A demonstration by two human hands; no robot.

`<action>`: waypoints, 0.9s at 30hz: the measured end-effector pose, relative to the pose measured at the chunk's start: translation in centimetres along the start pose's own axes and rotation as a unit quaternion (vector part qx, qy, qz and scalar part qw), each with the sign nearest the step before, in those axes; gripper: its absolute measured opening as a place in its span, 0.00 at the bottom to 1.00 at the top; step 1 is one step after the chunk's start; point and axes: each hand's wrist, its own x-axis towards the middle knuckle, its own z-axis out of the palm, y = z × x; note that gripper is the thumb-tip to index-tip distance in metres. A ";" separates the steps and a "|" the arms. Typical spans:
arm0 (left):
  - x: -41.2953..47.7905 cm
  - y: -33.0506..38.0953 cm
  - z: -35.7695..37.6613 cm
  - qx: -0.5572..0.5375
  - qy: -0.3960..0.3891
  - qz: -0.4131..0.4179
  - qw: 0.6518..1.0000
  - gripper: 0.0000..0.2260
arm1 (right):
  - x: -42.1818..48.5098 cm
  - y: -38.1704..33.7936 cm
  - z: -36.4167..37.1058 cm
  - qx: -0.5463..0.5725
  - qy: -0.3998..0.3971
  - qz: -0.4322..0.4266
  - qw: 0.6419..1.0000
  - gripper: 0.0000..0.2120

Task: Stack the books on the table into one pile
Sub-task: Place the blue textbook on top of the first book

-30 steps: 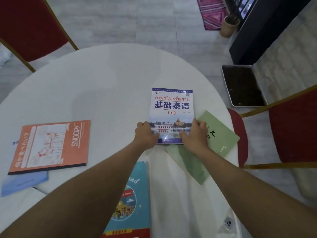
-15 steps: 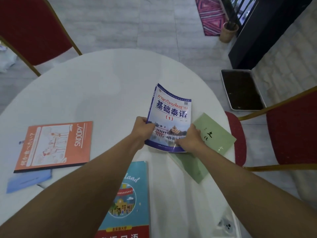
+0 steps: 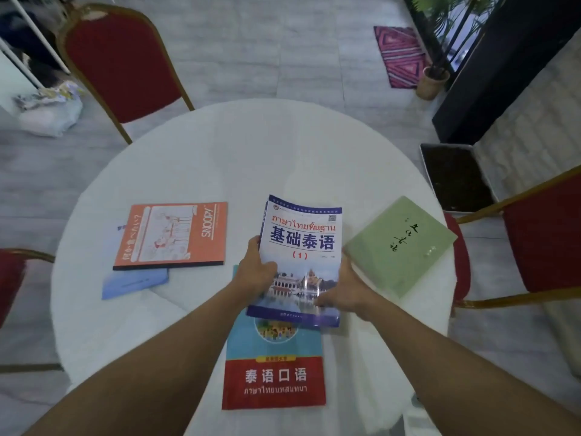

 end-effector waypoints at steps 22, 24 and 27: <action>-6.4 -13.1 -2.6 0.319 0.002 -0.004 0.948 0.31 | -6.1 7.1 11.1 -0.269 0.126 -0.009 0.955 0.33; -6.7 -13.2 -2.5 0.319 -0.011 0.009 0.948 0.30 | -6.1 7.5 10.8 -0.274 0.119 -0.001 0.954 0.31; -7.0 -13.3 -2.4 0.323 -0.015 0.018 0.946 0.31 | -6.2 7.7 10.4 -0.280 0.102 0.020 0.954 0.34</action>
